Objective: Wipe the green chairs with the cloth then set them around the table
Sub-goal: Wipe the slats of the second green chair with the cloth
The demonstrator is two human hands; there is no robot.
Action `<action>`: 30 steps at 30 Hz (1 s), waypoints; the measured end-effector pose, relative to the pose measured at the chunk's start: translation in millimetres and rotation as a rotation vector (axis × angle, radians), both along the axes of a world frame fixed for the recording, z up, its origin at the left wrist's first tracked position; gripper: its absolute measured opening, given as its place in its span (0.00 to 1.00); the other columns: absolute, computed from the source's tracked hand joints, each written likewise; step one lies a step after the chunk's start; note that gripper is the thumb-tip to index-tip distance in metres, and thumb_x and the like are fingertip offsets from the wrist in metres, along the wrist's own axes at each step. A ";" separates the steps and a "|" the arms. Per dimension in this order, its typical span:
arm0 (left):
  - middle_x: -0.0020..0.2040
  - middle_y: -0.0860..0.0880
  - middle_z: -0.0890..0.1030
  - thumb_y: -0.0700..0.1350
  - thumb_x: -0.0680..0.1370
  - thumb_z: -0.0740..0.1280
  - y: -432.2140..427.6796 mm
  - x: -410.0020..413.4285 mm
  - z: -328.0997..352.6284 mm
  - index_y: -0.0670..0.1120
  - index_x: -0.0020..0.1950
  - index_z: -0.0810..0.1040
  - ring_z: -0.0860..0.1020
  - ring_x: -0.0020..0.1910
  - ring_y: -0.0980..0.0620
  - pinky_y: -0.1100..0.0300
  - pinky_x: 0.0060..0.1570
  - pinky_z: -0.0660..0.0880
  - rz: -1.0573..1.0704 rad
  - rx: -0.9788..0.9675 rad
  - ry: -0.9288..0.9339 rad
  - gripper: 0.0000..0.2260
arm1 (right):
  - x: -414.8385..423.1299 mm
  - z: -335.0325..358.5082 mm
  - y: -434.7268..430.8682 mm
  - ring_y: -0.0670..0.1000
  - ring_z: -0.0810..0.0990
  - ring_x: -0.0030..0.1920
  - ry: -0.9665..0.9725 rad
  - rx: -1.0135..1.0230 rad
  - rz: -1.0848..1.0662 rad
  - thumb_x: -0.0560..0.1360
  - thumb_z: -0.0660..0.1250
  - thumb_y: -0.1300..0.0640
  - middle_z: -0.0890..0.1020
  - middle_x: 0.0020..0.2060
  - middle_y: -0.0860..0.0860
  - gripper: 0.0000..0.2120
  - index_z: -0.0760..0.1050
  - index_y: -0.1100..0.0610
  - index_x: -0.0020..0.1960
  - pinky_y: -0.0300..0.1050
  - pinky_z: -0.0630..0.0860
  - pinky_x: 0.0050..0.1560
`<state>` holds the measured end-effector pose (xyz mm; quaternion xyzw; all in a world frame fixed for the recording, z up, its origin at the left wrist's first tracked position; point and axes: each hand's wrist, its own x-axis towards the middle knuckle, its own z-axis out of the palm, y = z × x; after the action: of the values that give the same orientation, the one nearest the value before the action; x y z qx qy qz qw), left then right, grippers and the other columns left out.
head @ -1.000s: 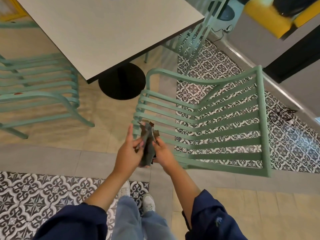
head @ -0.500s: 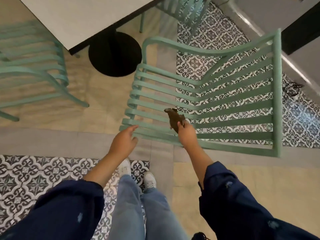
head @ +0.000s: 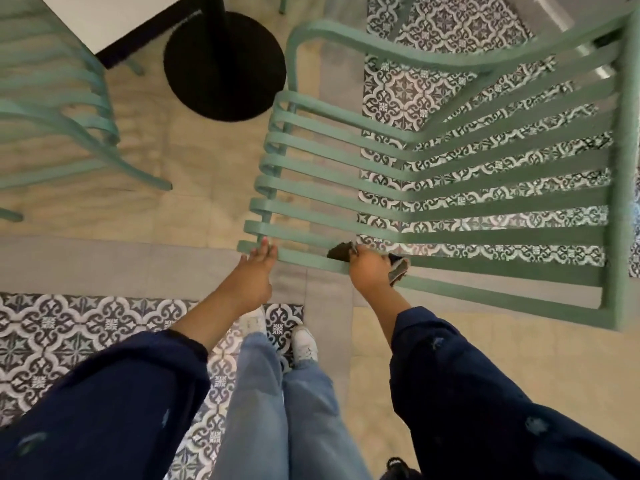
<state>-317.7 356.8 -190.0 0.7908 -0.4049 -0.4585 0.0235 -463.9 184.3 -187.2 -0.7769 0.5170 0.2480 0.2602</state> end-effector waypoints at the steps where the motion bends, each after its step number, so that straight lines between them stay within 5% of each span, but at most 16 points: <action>1: 0.77 0.43 0.35 0.33 0.74 0.58 0.6 -2.3 0.4 0.43 0.76 0.37 0.42 0.77 0.42 0.50 0.75 0.45 0.003 0.003 0.012 0.38 | 8.4 0.4 6.8 0.60 0.75 0.59 -0.036 -0.003 -0.027 0.80 0.52 0.56 0.80 0.56 0.61 0.15 0.73 0.58 0.61 0.51 0.64 0.64; 6: 0.75 0.44 0.29 0.31 0.74 0.59 2.9 -3.5 0.5 0.43 0.75 0.33 0.34 0.75 0.43 0.51 0.76 0.44 0.069 0.002 0.145 0.40 | 56.6 -4.5 41.9 0.61 0.73 0.61 -0.147 0.057 -0.047 0.81 0.50 0.54 0.80 0.55 0.62 0.18 0.74 0.60 0.60 0.50 0.55 0.69; 10: 0.75 0.45 0.29 0.30 0.74 0.58 10.2 5.8 4.4 0.42 0.75 0.33 0.41 0.77 0.48 0.52 0.75 0.56 0.142 -0.015 0.235 0.40 | 78.9 -9.9 60.0 0.59 0.72 0.64 -0.233 0.133 -0.158 0.81 0.47 0.52 0.80 0.55 0.61 0.21 0.74 0.60 0.60 0.45 0.46 0.67; 12: 0.75 0.44 0.30 0.29 0.73 0.58 9.5 6.9 5.6 0.41 0.75 0.33 0.42 0.77 0.48 0.54 0.76 0.53 0.174 -0.033 0.253 0.40 | 87.3 -10.7 64.7 0.57 0.69 0.66 -0.302 0.196 -0.220 0.82 0.50 0.54 0.80 0.57 0.61 0.18 0.73 0.60 0.62 0.40 0.44 0.68; 16: 0.76 0.45 0.32 0.28 0.72 0.57 8.2 5.1 4.2 0.42 0.75 0.33 0.43 0.77 0.48 0.62 0.72 0.49 0.244 -0.030 0.278 0.40 | 98.1 -8.3 73.5 0.61 0.70 0.65 -0.514 0.364 -0.412 0.79 0.55 0.51 0.80 0.57 0.63 0.20 0.76 0.63 0.58 0.56 0.55 0.73; 19: 0.76 0.45 0.32 0.28 0.72 0.58 9.8 5.5 2.8 0.43 0.75 0.33 0.42 0.77 0.45 0.63 0.71 0.48 0.266 -0.024 0.288 0.42 | 91.5 -3.9 67.3 0.63 0.75 0.61 -0.564 0.539 -0.470 0.80 0.56 0.60 0.79 0.57 0.65 0.15 0.75 0.68 0.59 0.47 0.68 0.64; 22: 0.76 0.48 0.31 0.29 0.72 0.58 9.4 4.4 3.8 0.45 0.75 0.32 0.40 0.77 0.44 0.56 0.74 0.50 0.255 0.003 0.292 0.42 | 70.3 0.7 56.4 0.61 0.76 0.60 -0.498 0.458 -0.291 0.80 0.56 0.55 0.80 0.55 0.63 0.17 0.75 0.65 0.60 0.37 0.68 0.59; 27: 0.75 0.51 0.29 0.30 0.74 0.58 6.4 0.2 5.0 0.47 0.75 0.32 0.40 0.76 0.41 0.52 0.73 0.54 0.267 0.039 0.289 0.42 | 24.0 20.3 12.0 0.60 0.68 0.66 -0.190 0.222 0.257 0.82 0.51 0.54 0.79 0.55 0.60 0.16 0.73 0.57 0.62 0.50 0.37 0.73; 30: 0.74 0.50 0.28 0.31 0.74 0.59 4.9 -2.9 5.1 0.47 0.75 0.31 0.40 0.76 0.41 0.52 0.73 0.54 0.272 0.042 0.284 0.42 | 17.8 17.2 -25.7 0.56 0.72 0.63 -0.063 0.199 0.538 0.81 0.52 0.53 0.80 0.50 0.57 0.15 0.75 0.57 0.57 0.62 0.33 0.72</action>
<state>-320.6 361.7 -184.9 0.7658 -0.2771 -0.5666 0.1257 -446.1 158.6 -170.0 -0.8639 0.2572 0.3335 0.2761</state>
